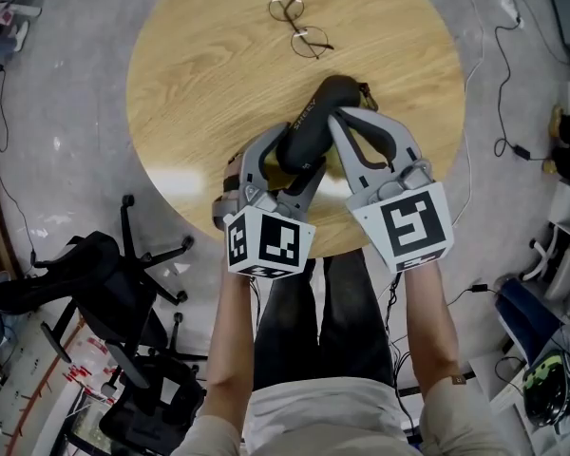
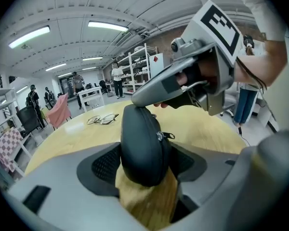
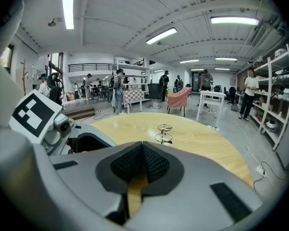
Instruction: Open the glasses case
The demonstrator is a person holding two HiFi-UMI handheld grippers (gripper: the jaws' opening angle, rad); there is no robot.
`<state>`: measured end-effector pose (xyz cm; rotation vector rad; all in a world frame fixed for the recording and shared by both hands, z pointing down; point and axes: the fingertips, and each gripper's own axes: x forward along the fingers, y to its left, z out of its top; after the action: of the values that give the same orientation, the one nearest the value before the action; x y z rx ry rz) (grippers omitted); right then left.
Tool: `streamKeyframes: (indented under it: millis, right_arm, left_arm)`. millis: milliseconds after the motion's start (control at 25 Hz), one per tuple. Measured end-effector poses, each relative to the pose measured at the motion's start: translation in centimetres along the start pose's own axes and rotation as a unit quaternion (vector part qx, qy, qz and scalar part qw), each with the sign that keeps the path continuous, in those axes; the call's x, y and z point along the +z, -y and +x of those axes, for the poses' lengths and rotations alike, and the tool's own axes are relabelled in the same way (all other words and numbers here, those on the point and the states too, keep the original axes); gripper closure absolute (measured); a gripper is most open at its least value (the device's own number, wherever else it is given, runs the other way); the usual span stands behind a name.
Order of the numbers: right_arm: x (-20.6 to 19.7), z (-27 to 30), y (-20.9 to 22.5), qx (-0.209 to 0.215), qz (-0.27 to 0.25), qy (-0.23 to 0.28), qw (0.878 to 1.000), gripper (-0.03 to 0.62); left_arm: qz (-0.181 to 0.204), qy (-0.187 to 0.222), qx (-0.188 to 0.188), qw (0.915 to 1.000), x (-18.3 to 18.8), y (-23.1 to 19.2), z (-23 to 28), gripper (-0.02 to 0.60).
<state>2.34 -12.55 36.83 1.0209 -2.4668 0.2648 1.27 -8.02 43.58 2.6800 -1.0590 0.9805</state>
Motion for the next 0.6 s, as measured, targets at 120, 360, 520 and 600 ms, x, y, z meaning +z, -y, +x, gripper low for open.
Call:
streamKeyframes:
  millis: [120,360,520,600]
  right_arm:
    - [0.9,-0.6,-0.5,0.007,-0.009,0.022,1.000,0.572]
    - [2.6,-2.6,-2.3,0.027,0.009,0.057,0.998,0.572]
    - [3.1,-3.6,-3.2,0.044,0.018,0.061,0.997,0.571]
    - [3.0,-3.9,-3.9,0.058,0.017,0.055,0.997,0.543]
  left_arm:
    - [-0.021,0.020,-0.015,0.9995,0.6,0.0,-0.7,0.266]
    - [-0.072,0.066,-0.030,0.9947,2.4,-0.6,-2.2,0.272]
    - [-0.088,0.083,-0.029,0.9922,3.1,-1.2,-2.7,0.273]
    - [-0.095,0.089,-0.028,0.9911,3.2,-1.4,-2.8,0.273]
